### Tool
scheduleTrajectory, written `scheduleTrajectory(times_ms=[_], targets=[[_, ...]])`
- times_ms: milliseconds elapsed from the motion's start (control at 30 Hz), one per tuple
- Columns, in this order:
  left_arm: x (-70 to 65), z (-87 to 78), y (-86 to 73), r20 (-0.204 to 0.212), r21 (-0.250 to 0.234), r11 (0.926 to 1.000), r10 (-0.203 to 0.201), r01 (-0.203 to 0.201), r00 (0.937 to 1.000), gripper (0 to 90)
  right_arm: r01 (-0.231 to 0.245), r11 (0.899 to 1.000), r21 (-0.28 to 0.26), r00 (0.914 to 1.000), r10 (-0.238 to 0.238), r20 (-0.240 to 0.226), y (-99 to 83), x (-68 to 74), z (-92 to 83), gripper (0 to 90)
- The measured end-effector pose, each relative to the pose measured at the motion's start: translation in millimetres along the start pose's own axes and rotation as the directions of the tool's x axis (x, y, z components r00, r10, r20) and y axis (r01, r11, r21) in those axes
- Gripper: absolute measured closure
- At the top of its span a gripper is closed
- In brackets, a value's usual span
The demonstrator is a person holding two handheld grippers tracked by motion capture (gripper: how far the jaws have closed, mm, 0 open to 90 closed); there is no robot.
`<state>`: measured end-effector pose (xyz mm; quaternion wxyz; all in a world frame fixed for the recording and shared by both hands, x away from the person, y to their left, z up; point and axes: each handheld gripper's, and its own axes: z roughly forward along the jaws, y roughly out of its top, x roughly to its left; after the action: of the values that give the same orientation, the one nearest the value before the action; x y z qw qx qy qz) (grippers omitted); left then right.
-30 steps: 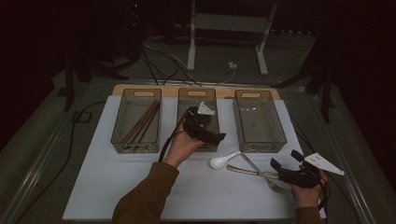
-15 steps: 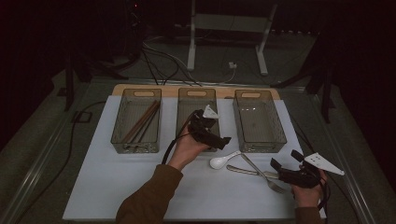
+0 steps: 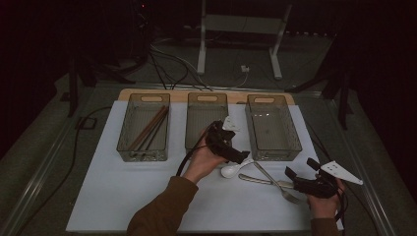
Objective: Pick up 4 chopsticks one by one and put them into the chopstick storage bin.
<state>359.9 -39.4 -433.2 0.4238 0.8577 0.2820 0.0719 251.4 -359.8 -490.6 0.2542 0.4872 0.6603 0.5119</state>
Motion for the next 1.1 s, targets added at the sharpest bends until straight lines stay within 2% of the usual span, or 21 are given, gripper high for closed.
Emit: scheduleTrajectory(times_ms=[467, 1000, 1100], targets=[[-9.7, 11.3, -2.3, 0.042, 0.007, 0.9999, 0.009, -0.009, 0.9991, 0.8, -0.001, 1.0, 0.0, 1.0, 0.001, -0.002, -0.1, 0.3, 0.5, 0.0], [-22.8, 28.7, -9.8, 0.083, 0.044, 0.9981, 0.038, -0.042, 0.9958, 1.4, 0.0, 1.0, 0.0, 1.0, 0.0, 0.0, 0.0, 0.0, 0.2, 0.0], [-25.7, 31.2, -11.4, 0.088, 0.049, 0.9975, 0.047, -0.051, 0.995, 3.6, 0.0, 1.0, 0.0, 1.0, 0.0, 0.0, 0.0, 0.1, 0.2, 0.0]])
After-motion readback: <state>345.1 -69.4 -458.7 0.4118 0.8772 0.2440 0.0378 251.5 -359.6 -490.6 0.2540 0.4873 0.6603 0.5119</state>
